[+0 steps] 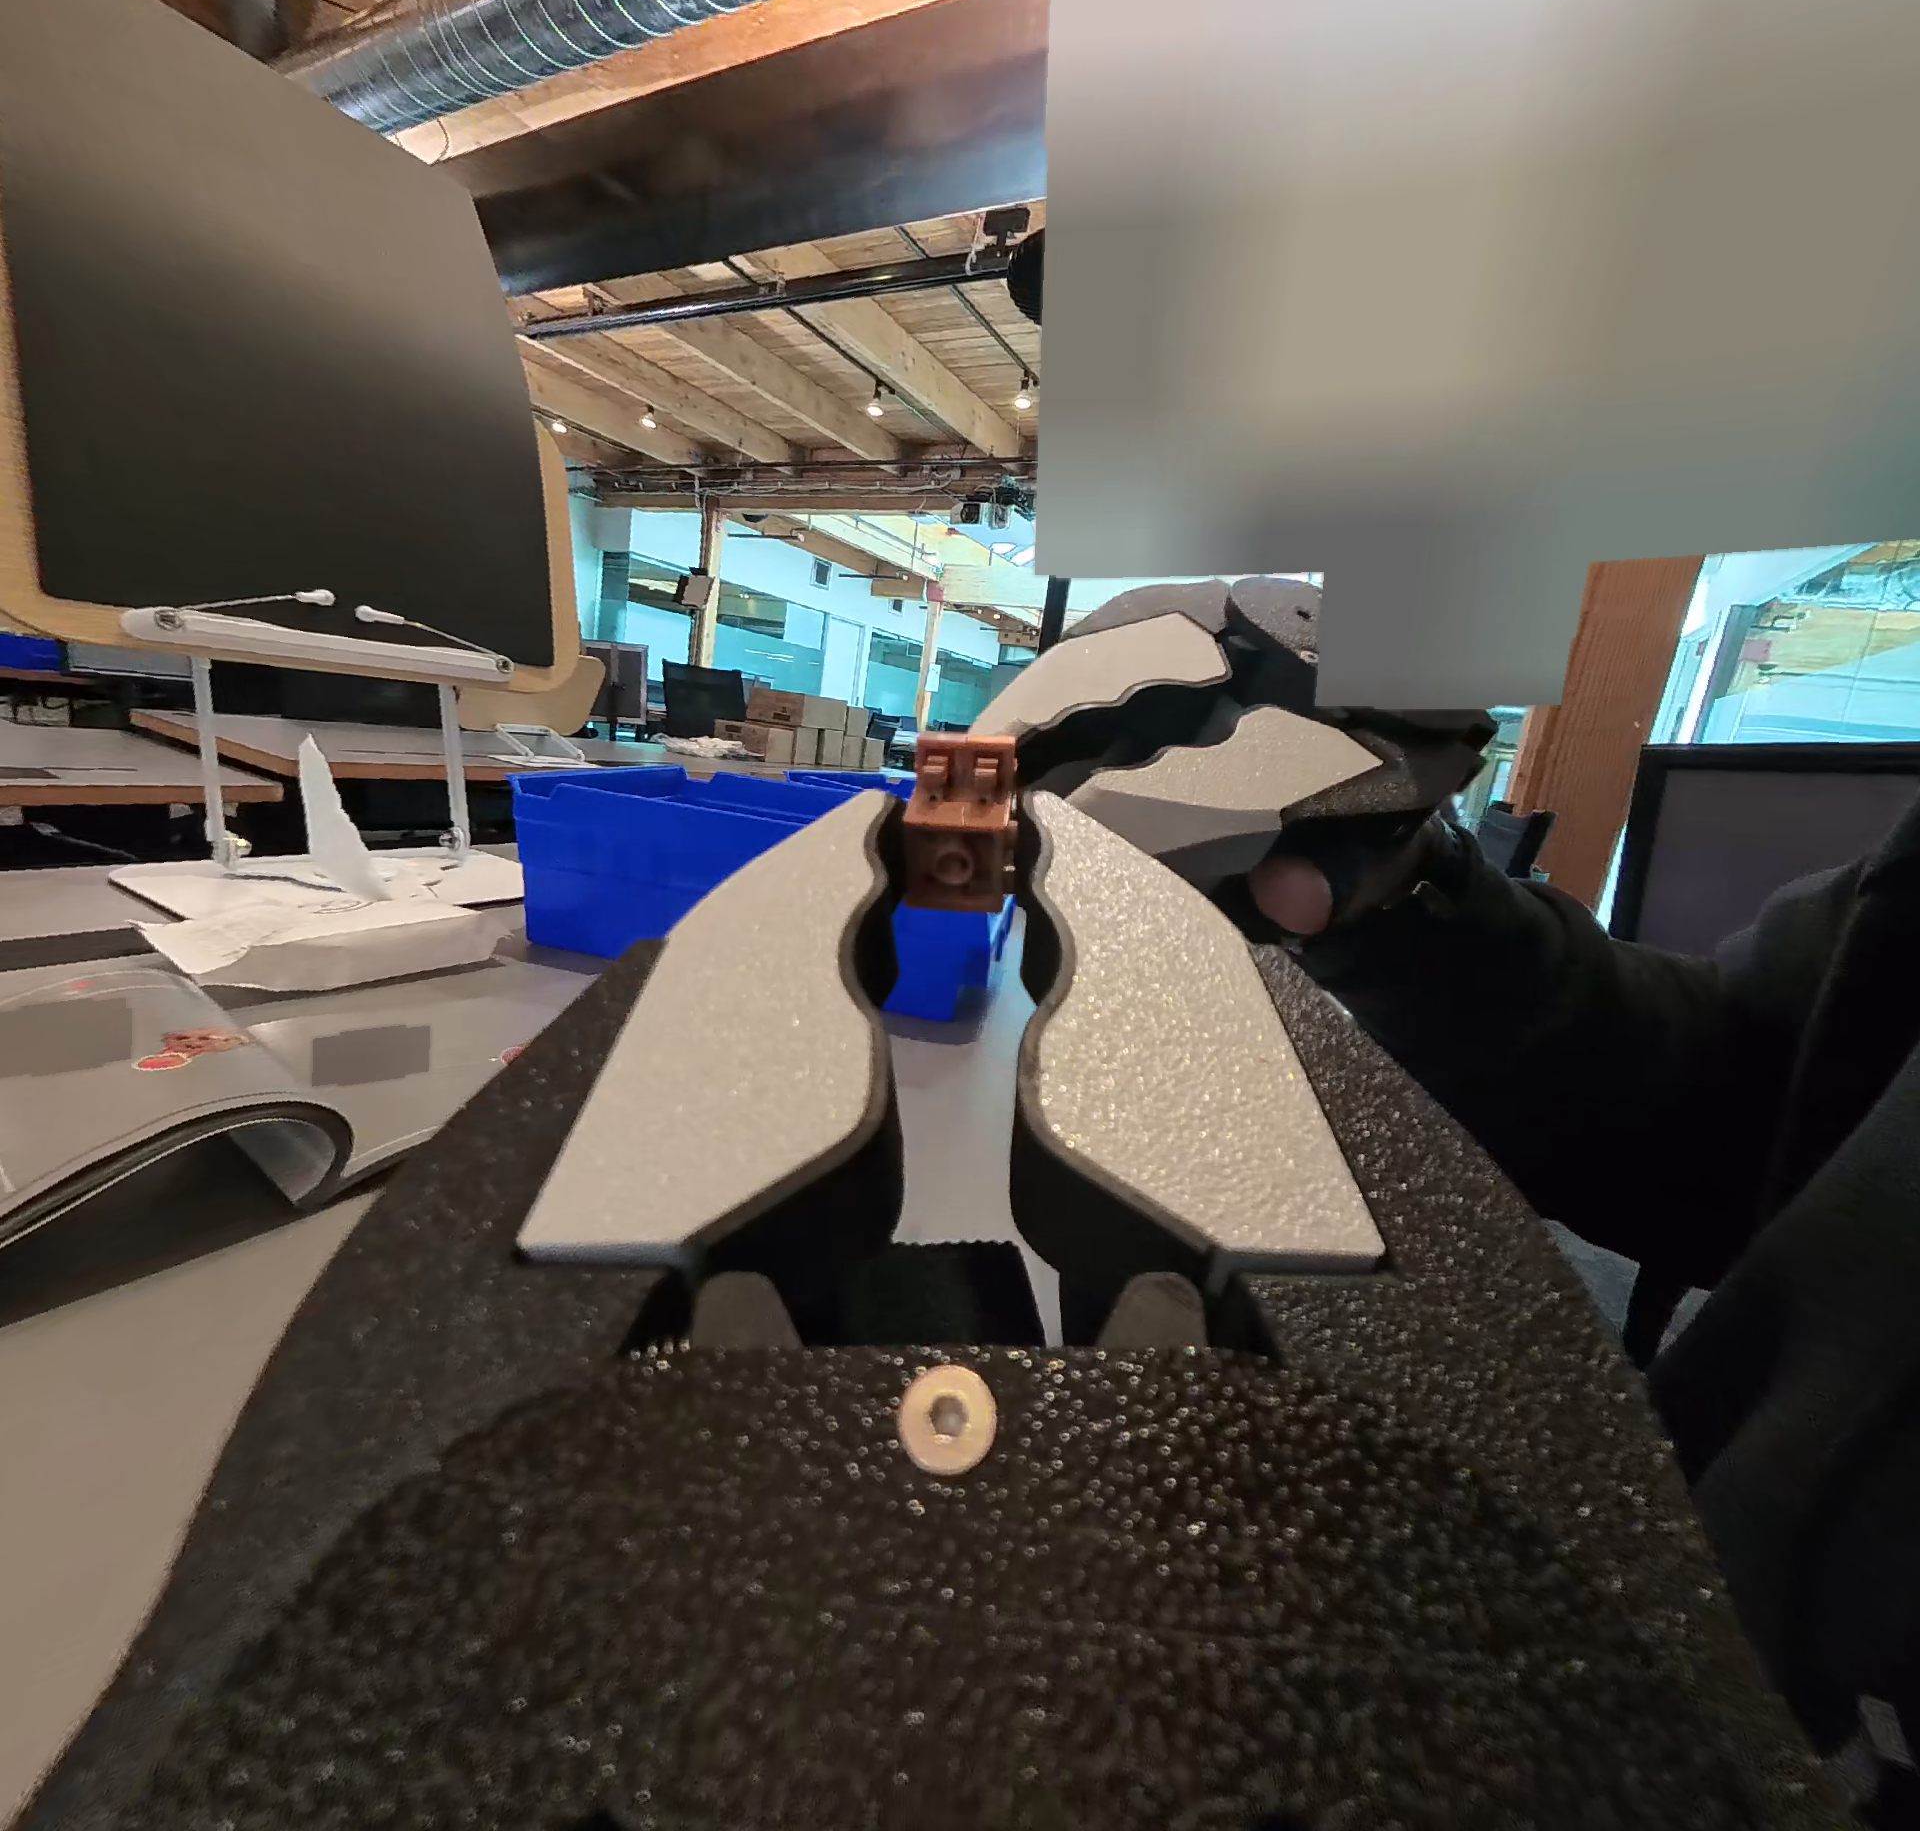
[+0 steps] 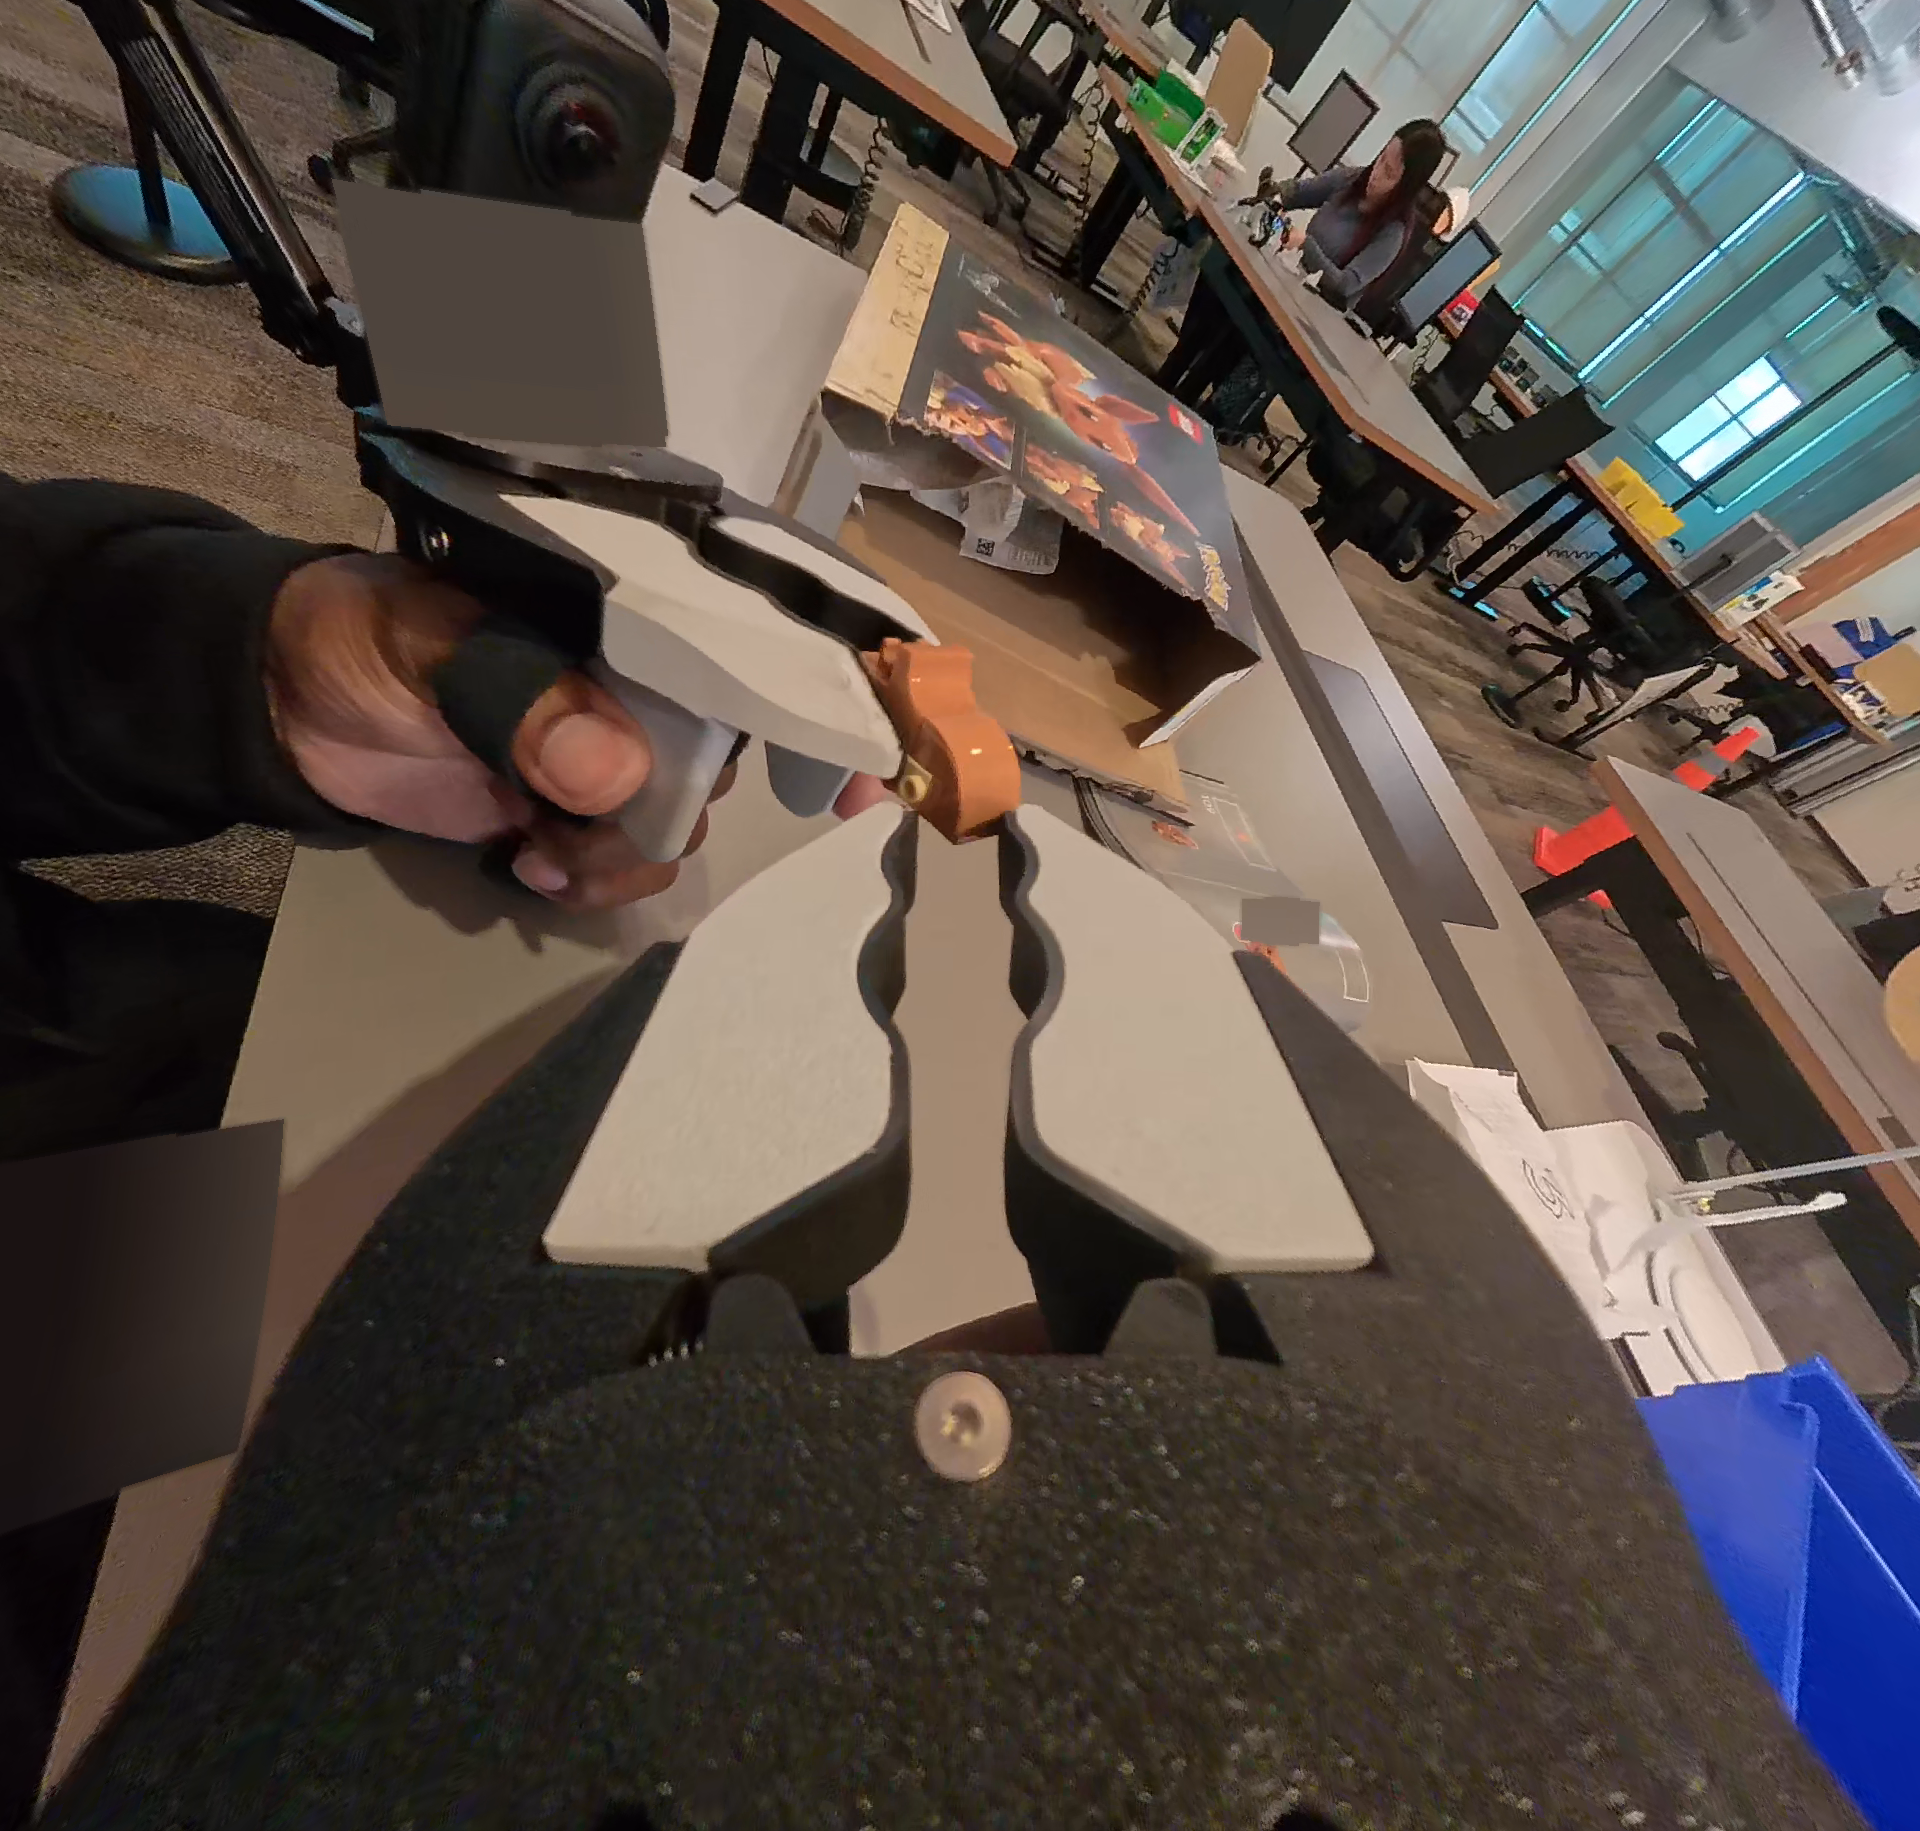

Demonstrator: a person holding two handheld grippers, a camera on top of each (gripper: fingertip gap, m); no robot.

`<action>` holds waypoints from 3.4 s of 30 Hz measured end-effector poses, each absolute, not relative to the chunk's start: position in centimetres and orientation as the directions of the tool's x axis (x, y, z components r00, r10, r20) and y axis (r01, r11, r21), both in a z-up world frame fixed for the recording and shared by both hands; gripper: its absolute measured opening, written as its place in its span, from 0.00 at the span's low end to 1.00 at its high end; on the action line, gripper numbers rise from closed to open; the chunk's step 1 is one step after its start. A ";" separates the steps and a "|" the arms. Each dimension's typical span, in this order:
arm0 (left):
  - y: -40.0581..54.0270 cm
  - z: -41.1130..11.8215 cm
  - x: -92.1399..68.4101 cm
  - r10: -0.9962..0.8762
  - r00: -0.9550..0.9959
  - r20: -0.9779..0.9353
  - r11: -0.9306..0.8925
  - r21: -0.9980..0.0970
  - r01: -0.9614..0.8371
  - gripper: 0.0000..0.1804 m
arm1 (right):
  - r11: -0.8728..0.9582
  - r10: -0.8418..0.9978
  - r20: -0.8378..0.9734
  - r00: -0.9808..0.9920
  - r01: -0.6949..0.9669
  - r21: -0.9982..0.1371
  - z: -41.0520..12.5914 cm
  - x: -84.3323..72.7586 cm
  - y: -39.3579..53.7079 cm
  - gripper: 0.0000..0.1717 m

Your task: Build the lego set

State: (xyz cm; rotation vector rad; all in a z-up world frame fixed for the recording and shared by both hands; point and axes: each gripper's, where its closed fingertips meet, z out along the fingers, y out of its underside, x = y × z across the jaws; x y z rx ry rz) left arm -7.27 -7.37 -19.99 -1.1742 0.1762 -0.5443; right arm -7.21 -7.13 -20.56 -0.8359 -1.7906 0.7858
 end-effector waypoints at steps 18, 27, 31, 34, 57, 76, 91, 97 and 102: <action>-7.4 -20.2 -6.9 -0.528 0.829 0.182 0.232 -0.909 0.348 0.10 | 0.564 0.817 0.503 -0.283 0.207 -0.799 -20.7 -7.1 -7.5 0.11; -7.4 -20.3 -6.6 -0.535 0.826 0.180 0.224 -0.912 0.344 0.10 | 0.578 0.809 0.520 -0.273 0.211 -0.789 -20.6 -7.1 -7.5 0.11; -7.4 -20.3 -6.6 -0.535 0.825 0.184 0.221 -0.911 0.347 0.10 | 0.579 0.809 0.523 -0.267 0.214 -0.786 -20.7 -7.2 -7.5 0.12; -7.4 -20.3 -6.6 -0.536 0.823 0.189 0.218 -0.910 0.351 0.10 | 0.581 0.808 0.527 -0.263 0.213 -0.785 -20.8 -7.2 -7.5 0.12; -5.1 -20.0 -8.5 -0.656 -0.140 0.742 -0.209 -0.001 0.978 0.11 | 0.650 0.748 0.652 0.124 0.064 -0.758 -21.2 -8.8 -5.0 0.30; -4.1 -20.9 -4.7 -0.597 0.001 0.802 -0.236 -0.177 0.956 0.10 | 0.648 0.757 0.649 0.077 0.043 -0.761 -21.5 -6.8 -4.5 0.25; -3.8 -21.3 -3.3 -0.571 0.026 0.820 -0.302 -0.239 0.923 0.10 | 0.613 0.790 0.613 -0.001 0.032 -0.790 -22.0 -5.8 -4.4 0.24; -3.7 -21.7 -2.8 -0.560 0.023 0.828 -0.326 -0.246 0.913 0.10 | 0.601 0.800 0.599 -0.038 0.049 -0.798 -22.5 -5.4 -4.4 0.24; -3.6 -21.8 -2.9 -0.583 -0.036 0.812 -0.339 -0.203 0.919 0.10 | 0.617 0.787 0.616 -0.034 0.067 -0.784 -22.5 -5.6 -4.2 0.25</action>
